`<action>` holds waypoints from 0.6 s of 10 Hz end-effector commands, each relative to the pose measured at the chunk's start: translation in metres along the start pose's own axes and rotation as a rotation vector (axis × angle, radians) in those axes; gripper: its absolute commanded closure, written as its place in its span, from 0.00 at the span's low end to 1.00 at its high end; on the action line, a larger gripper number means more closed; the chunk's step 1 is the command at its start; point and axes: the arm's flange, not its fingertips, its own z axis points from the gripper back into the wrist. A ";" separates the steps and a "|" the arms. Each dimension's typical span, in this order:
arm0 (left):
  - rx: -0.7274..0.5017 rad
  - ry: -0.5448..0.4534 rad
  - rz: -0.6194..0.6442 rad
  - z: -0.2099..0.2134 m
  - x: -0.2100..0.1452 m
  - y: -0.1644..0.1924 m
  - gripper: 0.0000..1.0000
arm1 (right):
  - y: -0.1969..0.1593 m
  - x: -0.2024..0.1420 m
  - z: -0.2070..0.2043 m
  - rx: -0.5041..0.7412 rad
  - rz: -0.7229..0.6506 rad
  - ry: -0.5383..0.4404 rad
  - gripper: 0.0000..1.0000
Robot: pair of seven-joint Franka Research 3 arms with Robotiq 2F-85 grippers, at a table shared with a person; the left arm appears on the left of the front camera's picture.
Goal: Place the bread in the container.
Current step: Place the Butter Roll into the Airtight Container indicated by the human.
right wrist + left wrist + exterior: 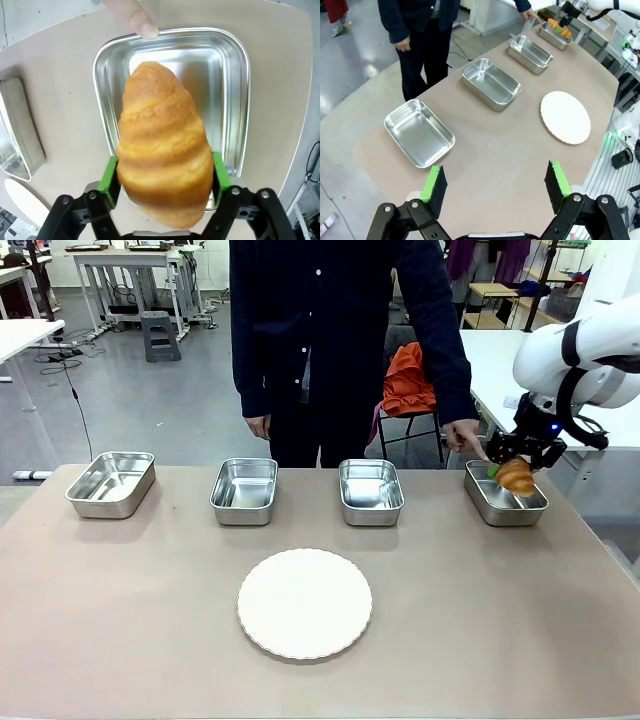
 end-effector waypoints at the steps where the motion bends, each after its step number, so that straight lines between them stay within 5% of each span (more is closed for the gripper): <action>1: -0.005 -0.004 -0.014 0.001 -0.001 0.000 0.00 | -0.002 0.002 0.000 -0.004 0.023 -0.017 0.00; 6: -0.005 -0.004 -0.014 0.001 -0.001 0.000 0.00 | 0.000 0.000 0.000 0.000 0.001 -0.001 0.00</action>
